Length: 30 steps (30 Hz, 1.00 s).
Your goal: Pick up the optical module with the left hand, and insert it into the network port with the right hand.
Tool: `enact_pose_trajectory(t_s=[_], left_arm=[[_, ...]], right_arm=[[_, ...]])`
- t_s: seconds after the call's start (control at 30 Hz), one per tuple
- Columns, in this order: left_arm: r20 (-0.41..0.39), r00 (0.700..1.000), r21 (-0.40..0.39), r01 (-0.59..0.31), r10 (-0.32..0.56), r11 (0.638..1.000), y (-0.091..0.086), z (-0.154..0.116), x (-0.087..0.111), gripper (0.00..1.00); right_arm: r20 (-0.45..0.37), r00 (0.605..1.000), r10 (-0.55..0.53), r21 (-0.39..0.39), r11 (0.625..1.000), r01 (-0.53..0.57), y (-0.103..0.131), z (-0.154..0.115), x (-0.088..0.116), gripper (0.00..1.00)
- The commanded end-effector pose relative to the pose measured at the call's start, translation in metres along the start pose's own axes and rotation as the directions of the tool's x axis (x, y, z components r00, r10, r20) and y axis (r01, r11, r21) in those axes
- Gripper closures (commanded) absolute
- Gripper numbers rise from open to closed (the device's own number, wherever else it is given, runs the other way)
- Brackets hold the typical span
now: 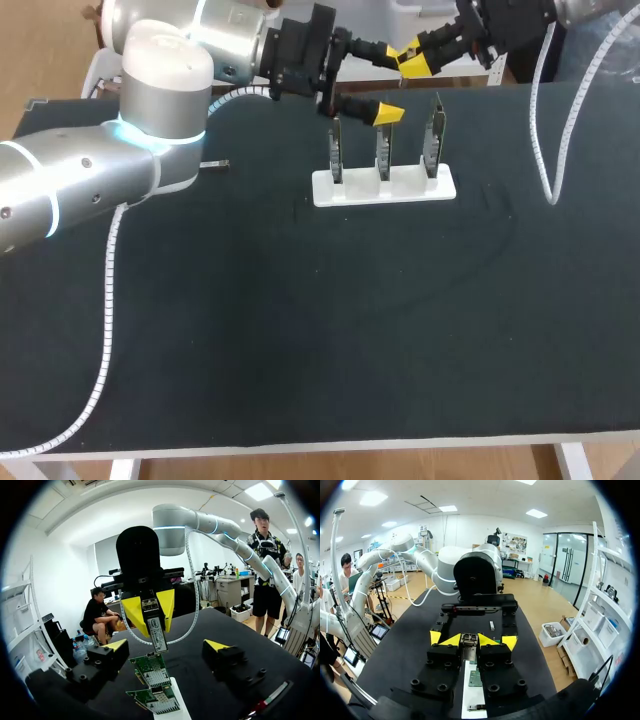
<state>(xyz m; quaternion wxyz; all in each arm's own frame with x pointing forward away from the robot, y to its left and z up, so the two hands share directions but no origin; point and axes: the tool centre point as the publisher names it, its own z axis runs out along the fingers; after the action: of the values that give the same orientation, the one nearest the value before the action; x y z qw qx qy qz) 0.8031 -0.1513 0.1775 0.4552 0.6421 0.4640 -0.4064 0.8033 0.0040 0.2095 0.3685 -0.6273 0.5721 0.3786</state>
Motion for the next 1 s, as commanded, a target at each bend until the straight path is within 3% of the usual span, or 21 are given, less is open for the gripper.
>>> enact_pose_trajectory(t_s=[0.03, 0.17, 0.4, 0.63, 1.0], left_arm=[[-0.004, 1.0, 0.003, 0.001, -0.001, 1.0, 0.002, 0.0, 0.0, 0.0], [-0.004, 1.0, 0.003, 0.001, -0.001, 1.0, 0.002, 0.0, 0.0, 0.0], [-0.107, 0.994, 0.032, 0.031, -0.027, 0.999, 0.007, -0.001, -0.003, 0.0], [-0.138, 0.989, 0.038, 0.051, -0.045, 0.998, 0.007, -0.005, -0.001, 0.0], [-0.18, 0.978, 0.017, 0.109, -0.104, 0.994, -0.009, -0.019, 0.006, 0.0]], right_arm=[[0.0, 1.0, 0.0, 0.0, 1.0, 0.0, -0.001, 0.0, 0.0, 1.0], [0.0, 1.0, 0.0, 0.0, 1.0, 0.0, -0.001, 0.0, 0.0, 1.0], [0.0, 1.0, 0.0, 0.0, 1.0, 0.0, -0.001, 0.0, 0.0, 1.0], [0.0, 1.0, 0.0, 0.0, 1.0, 0.0, -0.001, 0.0, 0.0, 1.0], [0.0, 1.0, 0.0, 0.0, 1.0, 0.0, -0.001, 0.0, 0.0, 1.0]])
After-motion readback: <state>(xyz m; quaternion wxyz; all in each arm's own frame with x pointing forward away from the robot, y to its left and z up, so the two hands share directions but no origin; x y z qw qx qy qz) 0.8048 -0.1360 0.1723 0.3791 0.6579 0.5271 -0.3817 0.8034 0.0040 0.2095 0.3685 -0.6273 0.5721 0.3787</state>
